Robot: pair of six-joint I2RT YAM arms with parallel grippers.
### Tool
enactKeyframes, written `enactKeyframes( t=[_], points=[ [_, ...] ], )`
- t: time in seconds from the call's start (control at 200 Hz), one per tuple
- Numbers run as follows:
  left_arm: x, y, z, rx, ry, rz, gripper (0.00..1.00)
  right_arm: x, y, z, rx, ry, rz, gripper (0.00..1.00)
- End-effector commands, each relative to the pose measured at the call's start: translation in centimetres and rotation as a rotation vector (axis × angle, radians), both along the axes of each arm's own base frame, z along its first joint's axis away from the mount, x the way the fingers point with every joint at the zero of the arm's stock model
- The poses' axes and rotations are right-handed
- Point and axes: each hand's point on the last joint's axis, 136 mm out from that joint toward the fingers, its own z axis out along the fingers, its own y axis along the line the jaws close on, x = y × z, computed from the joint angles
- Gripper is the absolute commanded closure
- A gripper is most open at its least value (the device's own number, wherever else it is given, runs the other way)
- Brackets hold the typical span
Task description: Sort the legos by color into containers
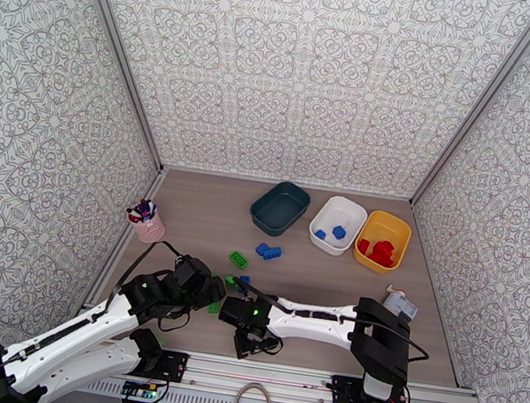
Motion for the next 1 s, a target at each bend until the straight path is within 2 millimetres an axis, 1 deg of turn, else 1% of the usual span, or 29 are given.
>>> enactKeyframes(
  t=[0.0,0.285,0.43,0.59,0.675,0.775,0.895,0.995],
  points=[
    [-0.4,0.5,-0.6,0.020,0.008,0.019,0.01,0.5,0.2,0.1,-0.020,-0.021,-0.009,0.44],
    [-0.3,0.5,-0.7,0.023,0.011,0.020,0.01,1.2,-0.2,-1.0,-0.037,-0.005,-0.030,0.51],
    [-0.1,0.3,-0.7,0.021,0.012,0.018,0.01,1.7,-0.1,-1.3,-0.037,-0.001,-0.036,0.55],
    [0.3,0.1,-0.8,0.021,0.018,0.010,0.01,2.3,0.0,-1.0,-0.033,-0.005,-0.038,0.65],
    [0.6,-0.2,-0.8,0.020,0.022,0.002,0.01,2.7,-0.1,0.0,-0.009,-0.014,-0.046,0.70],
    [1.3,-0.6,-0.7,0.002,0.016,-0.006,0.01,3.7,-0.7,1.8,0.025,-0.042,-0.076,0.72],
    [2.8,-1.7,-0.3,-0.059,-0.009,-0.024,0.01,5.8,-2.3,4.1,0.076,-0.072,-0.145,0.72],
    [4.4,-3.0,0.5,-0.090,-0.045,-0.057,0.01,8.2,-3.9,5.8,0.126,-0.084,-0.215,0.72]
  ],
)
